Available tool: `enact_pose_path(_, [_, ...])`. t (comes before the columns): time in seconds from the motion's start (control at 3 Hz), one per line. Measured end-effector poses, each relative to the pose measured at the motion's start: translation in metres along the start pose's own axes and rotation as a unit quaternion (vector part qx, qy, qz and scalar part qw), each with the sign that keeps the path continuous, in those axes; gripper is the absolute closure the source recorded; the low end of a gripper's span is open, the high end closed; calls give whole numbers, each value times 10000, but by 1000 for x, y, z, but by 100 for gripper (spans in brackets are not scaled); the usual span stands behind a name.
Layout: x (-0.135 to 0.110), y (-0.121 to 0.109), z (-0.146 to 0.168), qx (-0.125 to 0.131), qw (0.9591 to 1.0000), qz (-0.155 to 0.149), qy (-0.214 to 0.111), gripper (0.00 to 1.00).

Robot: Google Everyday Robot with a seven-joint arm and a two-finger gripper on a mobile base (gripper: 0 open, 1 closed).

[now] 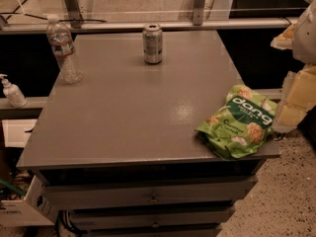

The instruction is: Pick 7up can

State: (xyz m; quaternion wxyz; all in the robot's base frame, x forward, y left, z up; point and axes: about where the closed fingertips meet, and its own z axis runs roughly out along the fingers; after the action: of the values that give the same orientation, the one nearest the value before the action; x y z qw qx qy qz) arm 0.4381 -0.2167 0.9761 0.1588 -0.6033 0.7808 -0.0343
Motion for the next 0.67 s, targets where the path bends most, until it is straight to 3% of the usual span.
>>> enact_pose_path(0.67, [-4,0,1,13,9999,-31,-113,0])
